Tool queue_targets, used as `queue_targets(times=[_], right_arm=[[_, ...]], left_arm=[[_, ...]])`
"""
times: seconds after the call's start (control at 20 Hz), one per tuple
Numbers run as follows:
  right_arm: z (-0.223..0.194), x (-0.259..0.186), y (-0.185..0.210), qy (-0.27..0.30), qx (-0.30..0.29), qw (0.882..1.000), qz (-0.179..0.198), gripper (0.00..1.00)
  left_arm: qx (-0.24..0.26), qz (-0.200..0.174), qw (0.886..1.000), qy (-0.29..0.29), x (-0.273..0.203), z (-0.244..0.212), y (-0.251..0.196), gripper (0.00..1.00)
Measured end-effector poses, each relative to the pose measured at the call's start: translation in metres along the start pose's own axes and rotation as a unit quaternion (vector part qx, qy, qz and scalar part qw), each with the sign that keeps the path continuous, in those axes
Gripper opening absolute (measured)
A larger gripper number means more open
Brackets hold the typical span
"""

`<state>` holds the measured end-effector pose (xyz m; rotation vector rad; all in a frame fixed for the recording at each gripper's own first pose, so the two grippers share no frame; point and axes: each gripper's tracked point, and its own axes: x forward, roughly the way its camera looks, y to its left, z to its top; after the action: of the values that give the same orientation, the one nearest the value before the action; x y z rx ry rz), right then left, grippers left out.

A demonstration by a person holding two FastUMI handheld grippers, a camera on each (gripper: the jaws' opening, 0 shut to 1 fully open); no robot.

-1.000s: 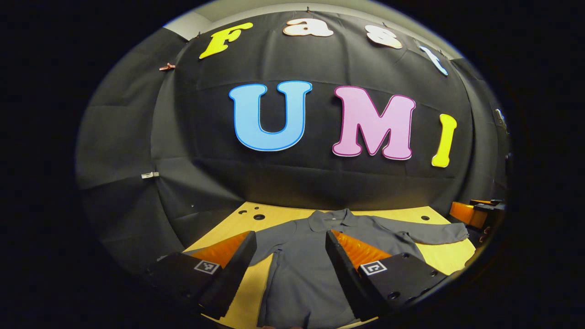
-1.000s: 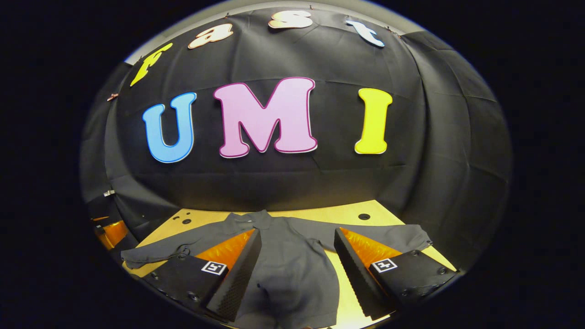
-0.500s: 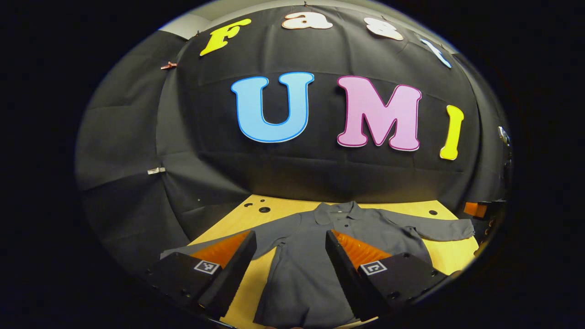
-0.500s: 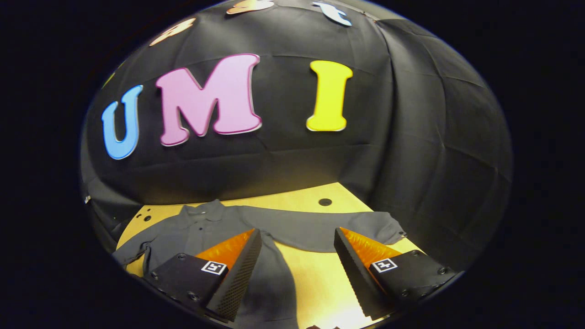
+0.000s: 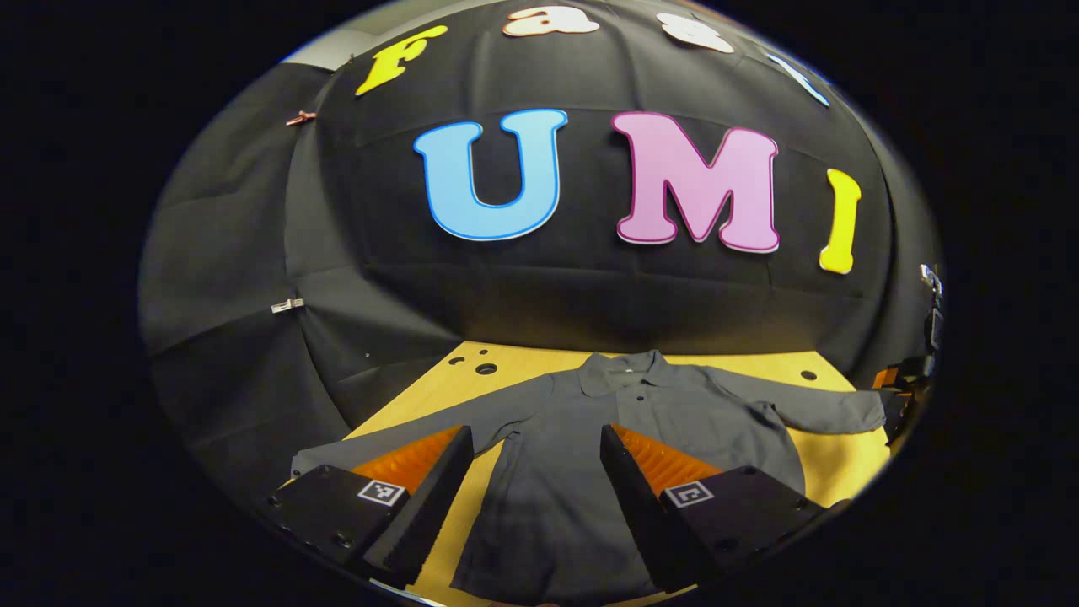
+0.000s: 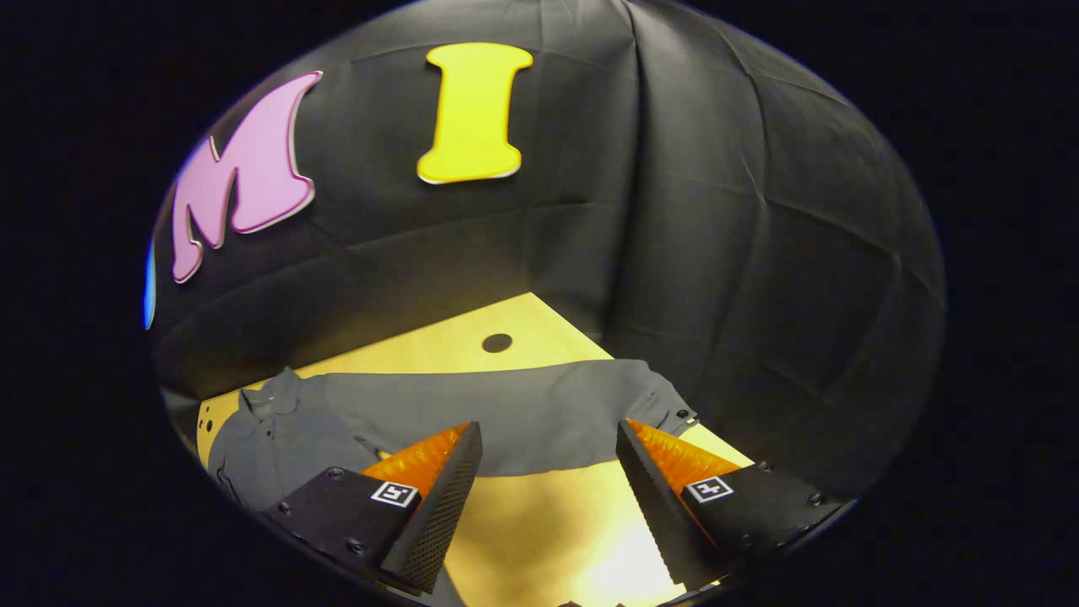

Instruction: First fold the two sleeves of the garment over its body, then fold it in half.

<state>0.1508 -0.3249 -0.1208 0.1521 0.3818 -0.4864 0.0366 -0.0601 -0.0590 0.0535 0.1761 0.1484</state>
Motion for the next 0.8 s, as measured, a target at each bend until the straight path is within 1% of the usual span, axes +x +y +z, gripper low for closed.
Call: queue_targets(times=[0.1,0.2,0.3,0.4,0.55,0.7,0.8], right_arm=[[-0.003,0.023,-0.018,0.023,0.011,0.999,-0.026,0.99],[-0.01,0.041,-0.035,0.043,0.015,0.998,-0.051,0.99],[-0.016,0.058,-0.053,0.054,0.018,0.996,-0.063,0.99],[-0.019,0.068,-0.058,0.067,0.033,0.995,-0.067,0.99],[-0.019,0.089,-0.059,0.09,0.063,0.993,-0.049,0.99],[-0.019,0.109,-0.073,0.101,0.062,0.991,-0.06,0.99],[-0.012,0.123,-0.082,0.093,0.074,0.99,-0.069,0.99]], left_arm=[[0.008,-0.006,1.0,0.0,0.005,0.006,-0.006,0.95],[0.015,-0.001,1.0,0.0,0.011,0.01,-0.004,0.95],[0.016,0.002,1.0,0.006,0.016,0.01,-0.004,0.98],[0.017,0.004,1.0,0.012,0.019,0.009,-0.004,0.98],[0.014,0.006,1.0,0.026,0.022,0.002,-0.004,0.98],[0.009,0.012,0.999,0.043,0.026,-0.006,-0.003,0.98],[0.009,0.014,0.999,0.047,0.028,-0.008,-0.002,0.98]])
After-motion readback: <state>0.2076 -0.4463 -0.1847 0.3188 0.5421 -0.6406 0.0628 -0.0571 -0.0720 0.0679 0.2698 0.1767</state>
